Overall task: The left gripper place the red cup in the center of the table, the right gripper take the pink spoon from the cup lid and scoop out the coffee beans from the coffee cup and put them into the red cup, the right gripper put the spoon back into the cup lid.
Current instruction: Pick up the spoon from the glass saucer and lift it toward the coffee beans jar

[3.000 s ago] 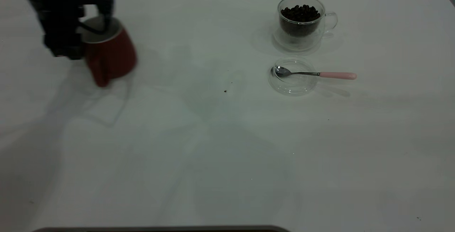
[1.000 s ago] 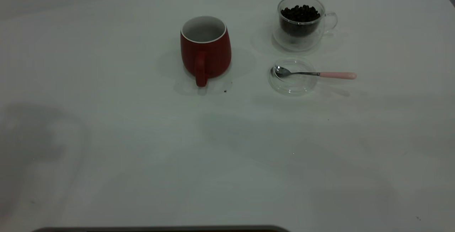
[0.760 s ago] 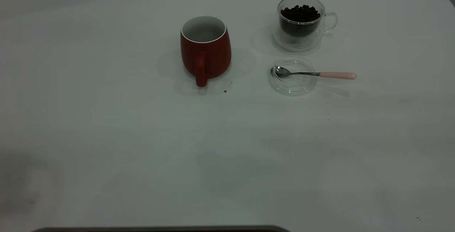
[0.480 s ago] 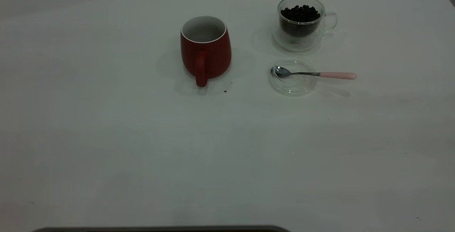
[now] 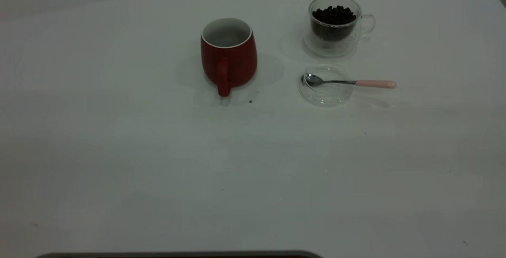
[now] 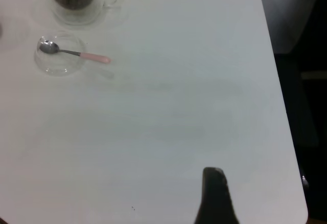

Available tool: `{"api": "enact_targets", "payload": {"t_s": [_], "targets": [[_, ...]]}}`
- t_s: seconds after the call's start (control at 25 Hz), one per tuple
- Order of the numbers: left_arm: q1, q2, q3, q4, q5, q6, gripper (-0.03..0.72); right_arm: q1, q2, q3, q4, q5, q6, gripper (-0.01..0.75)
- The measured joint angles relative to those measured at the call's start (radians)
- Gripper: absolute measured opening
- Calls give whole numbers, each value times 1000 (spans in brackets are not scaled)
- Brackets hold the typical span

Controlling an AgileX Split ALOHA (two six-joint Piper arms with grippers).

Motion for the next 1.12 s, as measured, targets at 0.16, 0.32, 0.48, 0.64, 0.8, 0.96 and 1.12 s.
{"api": "enact_targets", "payload": {"t_s": [0.16,0.32,0.48,0.64,0.8,0.96,1.12], "targets": [[0,-29,69,-24,-5,42,588,0,0,0,0,0,0,575],[0,-30,126,-26,-11,47,588,0,0,0,0,0,0,575],[0,-30,143,-26,-32,52,588,0,0,0,0,0,0,575],[0,-30,143,-26,-36,51,588,0,0,0,0,0,0,575],[0,-34,143,-26,-38,51,588,0,0,0,0,0,0,575],[45,-89,143,-27,-38,51,588,0,0,0,0,0,0,575],[126,-145,143,-27,-38,51,588,0,0,0,0,0,0,575]]}}
